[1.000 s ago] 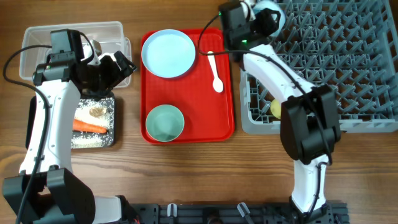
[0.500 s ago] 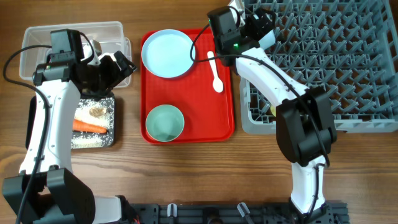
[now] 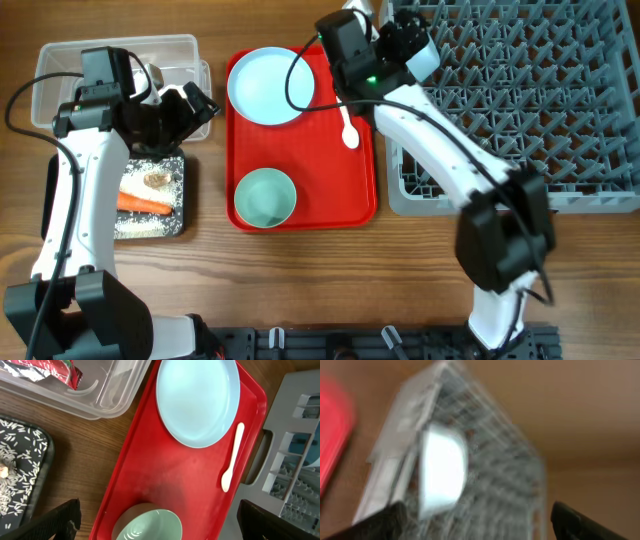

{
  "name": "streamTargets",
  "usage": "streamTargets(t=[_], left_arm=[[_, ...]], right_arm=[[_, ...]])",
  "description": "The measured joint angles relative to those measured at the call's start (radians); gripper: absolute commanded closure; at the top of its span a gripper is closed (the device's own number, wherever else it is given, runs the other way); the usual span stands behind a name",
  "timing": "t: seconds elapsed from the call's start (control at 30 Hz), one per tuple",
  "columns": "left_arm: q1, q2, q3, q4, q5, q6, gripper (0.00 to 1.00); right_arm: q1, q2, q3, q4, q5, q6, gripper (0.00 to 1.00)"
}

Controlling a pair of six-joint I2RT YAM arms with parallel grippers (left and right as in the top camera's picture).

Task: Sort waste into correct bins and load items into the dishwasher rack
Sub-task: 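Reach the right gripper back and grasp the green bowl's rim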

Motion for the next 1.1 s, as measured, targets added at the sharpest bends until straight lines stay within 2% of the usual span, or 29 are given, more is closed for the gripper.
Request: streamTargets(t=[0.1,0.13,0.23,0.33,0.43,0.53,0.7,0.93,1.1], left_arm=[[0.000,0.000,0.000,0.001,0.000,0.000,0.00],[0.000,0.000,0.000,0.001,0.000,0.000,0.00],[0.000,0.000,0.000,0.001,0.000,0.000,0.00],[0.000,0.000,0.000,0.000,0.000,0.000,0.00],[0.000,0.000,0.000,0.001,0.000,0.000,0.00],[0.000,0.000,0.000,0.001,0.000,0.000,0.00],[0.000,0.000,0.000,0.000,0.000,0.000,0.00],[0.000,0.000,0.000,0.001,0.000,0.000,0.00],[0.000,0.000,0.000,0.000,0.000,0.000,0.00]], right_arm=[[0.000,-0.089,-0.006,-0.181,-0.241,0.105,0.13],[0.000,-0.110,-0.006,-0.227,-0.329,0.136,0.18],[-0.001,-0.151,-0.006,-0.345,-0.698,0.225,0.21],[0.004,-0.151,-0.048,-0.343,-1.017,0.269,0.22],[0.022,-0.149,-0.146,-0.294,-1.185,0.291,0.23],[0.045,-0.140,-0.247,-0.238,-1.267,0.314,0.26],[0.064,-0.134,-0.336,-0.159,-1.297,0.323,0.27],[0.093,-0.125,-0.359,-0.037,-1.235,0.322,0.31],[0.132,-0.057,-0.359,0.032,-1.198,0.323,0.39]])
